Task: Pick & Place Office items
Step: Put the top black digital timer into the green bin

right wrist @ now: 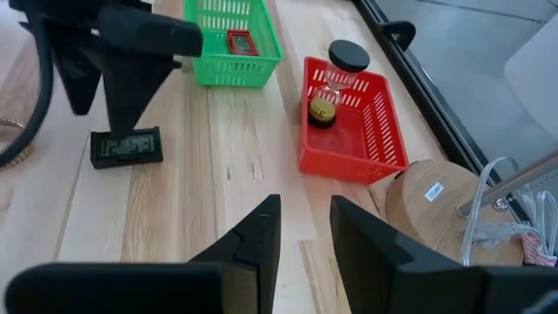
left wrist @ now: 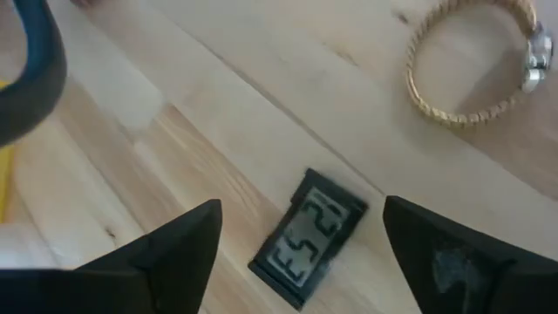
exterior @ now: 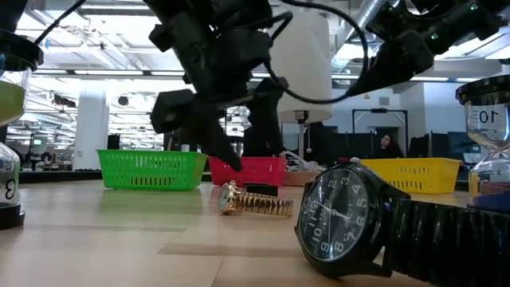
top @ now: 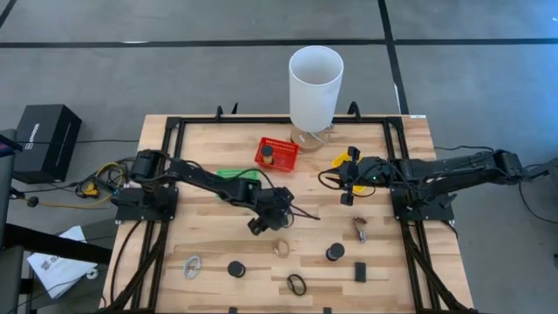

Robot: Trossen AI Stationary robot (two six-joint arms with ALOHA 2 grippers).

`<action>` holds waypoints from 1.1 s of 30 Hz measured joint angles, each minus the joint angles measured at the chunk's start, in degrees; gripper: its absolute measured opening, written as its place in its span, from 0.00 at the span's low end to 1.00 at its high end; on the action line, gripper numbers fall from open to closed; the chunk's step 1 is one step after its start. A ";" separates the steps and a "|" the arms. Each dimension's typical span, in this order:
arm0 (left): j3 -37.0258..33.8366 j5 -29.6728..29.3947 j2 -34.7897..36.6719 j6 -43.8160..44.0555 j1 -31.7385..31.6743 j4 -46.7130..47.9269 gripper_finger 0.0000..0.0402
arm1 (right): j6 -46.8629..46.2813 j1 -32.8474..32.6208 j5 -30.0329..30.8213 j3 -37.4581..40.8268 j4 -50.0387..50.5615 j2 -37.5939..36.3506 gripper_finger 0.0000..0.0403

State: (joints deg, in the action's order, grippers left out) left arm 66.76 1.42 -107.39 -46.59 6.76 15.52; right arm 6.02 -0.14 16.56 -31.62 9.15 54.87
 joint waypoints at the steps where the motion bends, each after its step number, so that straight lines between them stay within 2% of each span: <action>1: 0.42 0.01 -0.46 -0.13 -0.09 0.68 0.81 | 0.00 0.00 -0.02 0.00 -0.22 0.00 0.23; 7: 0.76 0.38 -1.65 -3.75 -0.93 1.15 0.84 | 0.00 0.02 -0.02 0.00 -0.91 0.00 0.23; 18: 1.16 2.72 -5.06 -4.22 -4.09 1.02 0.84 | 0.00 0.04 -0.02 0.00 -1.06 0.00 0.23; 23: 1.09 8.68 -5.56 -3.79 -5.90 1.01 0.84 | 0.00 0.04 -0.02 0.00 -1.03 0.00 0.23; 27: 0.98 11.56 -5.67 -3.76 -6.89 1.69 0.80 | 0.00 0.04 -0.02 0.00 -1.01 0.00 0.23; 33: 0.96 14.05 -5.71 -3.73 -8.09 2.05 0.70 | 0.00 0.04 0.00 0.00 -1.01 0.00 0.23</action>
State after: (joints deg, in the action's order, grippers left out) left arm 67.72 15.47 -113.10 -50.32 -1.33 17.57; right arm 6.02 -0.10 16.55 -31.62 8.14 54.87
